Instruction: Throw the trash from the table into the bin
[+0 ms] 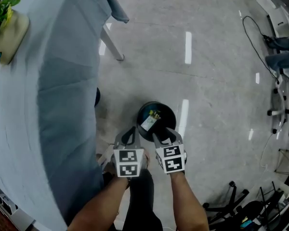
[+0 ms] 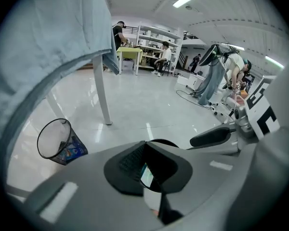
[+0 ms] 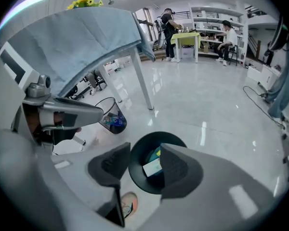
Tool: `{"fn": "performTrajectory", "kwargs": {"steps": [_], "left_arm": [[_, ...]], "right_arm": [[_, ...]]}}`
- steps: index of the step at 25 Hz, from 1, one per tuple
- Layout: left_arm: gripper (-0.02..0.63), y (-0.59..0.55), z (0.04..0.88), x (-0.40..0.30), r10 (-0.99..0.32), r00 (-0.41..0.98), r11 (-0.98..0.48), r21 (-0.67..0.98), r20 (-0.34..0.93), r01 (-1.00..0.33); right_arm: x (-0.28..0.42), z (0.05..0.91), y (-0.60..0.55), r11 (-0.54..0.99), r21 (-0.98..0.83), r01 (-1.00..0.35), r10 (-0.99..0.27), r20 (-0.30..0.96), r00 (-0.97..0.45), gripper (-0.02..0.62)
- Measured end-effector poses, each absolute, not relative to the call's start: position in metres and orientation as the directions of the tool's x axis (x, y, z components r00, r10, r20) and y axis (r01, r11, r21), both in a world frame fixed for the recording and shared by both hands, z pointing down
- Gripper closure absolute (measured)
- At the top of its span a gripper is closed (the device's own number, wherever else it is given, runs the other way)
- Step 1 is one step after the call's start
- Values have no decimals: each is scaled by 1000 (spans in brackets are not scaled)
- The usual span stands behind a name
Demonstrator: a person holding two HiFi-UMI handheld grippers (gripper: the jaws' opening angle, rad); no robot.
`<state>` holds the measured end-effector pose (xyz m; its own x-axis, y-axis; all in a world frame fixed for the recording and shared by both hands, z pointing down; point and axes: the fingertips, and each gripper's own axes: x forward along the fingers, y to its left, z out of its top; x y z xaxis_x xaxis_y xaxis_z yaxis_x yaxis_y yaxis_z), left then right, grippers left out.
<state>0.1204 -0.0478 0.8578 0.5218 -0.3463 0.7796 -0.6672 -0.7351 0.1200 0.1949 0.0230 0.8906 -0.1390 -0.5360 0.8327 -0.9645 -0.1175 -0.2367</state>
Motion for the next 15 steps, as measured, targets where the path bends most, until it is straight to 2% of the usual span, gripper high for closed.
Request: {"fn": "performTrajectory", "kwargs": {"steps": [5, 15], "left_arm": [[598, -51, 822, 122, -360, 538, -735, 124, 762, -667], [598, -32, 753, 116, -350, 575, -750, 147, 740, -645]], "right_arm": [[200, 852, 25, -167, -225, -960, -571, 816, -91, 498], [198, 765, 32, -227, -195, -954, -631, 775, -8, 595]]}}
